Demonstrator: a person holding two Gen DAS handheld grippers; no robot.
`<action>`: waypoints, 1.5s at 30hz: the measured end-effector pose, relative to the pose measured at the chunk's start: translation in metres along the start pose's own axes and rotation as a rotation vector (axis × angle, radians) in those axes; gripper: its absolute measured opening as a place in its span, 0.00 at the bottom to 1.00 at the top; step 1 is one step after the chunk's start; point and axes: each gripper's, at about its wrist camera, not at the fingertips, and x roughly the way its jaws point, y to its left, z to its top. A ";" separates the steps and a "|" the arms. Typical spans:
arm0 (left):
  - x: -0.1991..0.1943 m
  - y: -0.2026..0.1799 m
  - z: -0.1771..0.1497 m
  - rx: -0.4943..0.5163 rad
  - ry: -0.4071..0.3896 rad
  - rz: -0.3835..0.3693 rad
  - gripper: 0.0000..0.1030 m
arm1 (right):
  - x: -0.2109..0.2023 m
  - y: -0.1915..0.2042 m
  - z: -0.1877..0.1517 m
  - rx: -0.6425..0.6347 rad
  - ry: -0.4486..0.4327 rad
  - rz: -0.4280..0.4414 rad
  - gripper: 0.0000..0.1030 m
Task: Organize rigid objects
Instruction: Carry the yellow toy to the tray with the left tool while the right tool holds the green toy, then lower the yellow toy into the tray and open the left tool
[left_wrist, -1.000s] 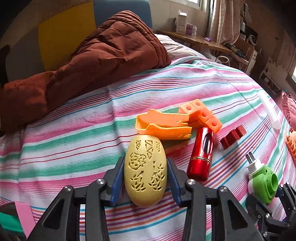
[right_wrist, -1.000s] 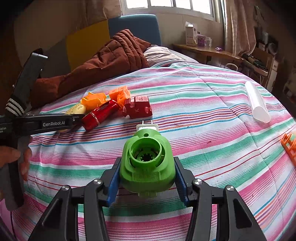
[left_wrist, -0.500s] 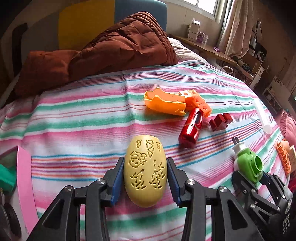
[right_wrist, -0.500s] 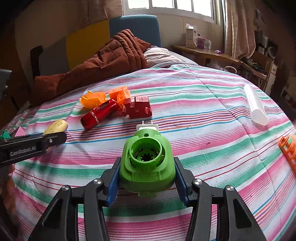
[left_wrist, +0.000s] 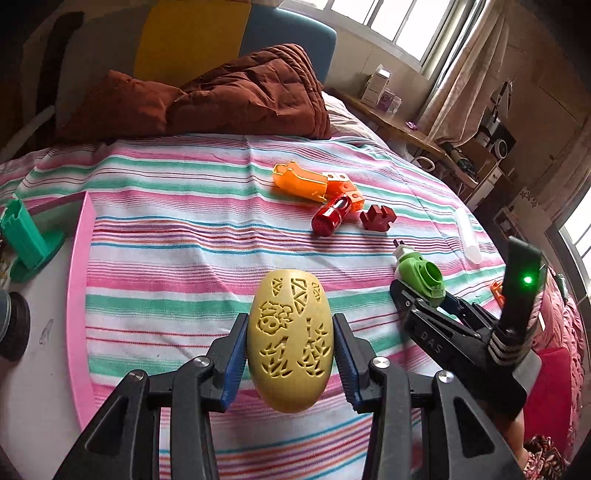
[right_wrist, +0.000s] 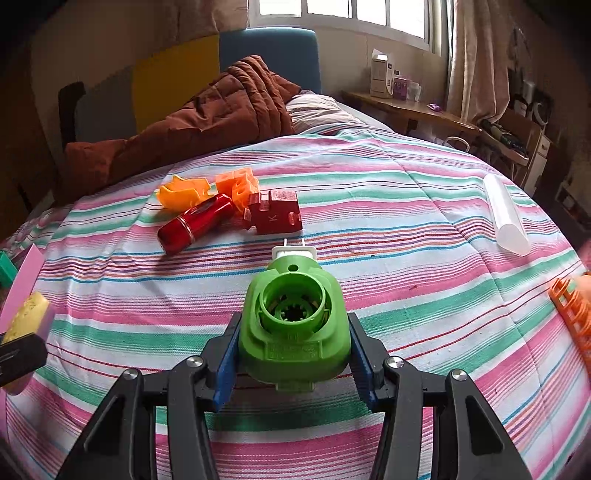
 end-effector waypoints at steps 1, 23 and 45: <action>-0.006 0.002 -0.002 -0.005 -0.009 -0.007 0.42 | 0.000 0.001 0.000 -0.002 0.000 -0.003 0.51; -0.125 0.127 -0.053 -0.192 -0.167 0.094 0.43 | -0.015 -0.002 -0.004 0.024 -0.042 -0.014 0.51; -0.126 0.200 -0.081 -0.220 -0.169 0.395 0.43 | -0.015 0.016 -0.007 -0.066 -0.040 -0.051 0.51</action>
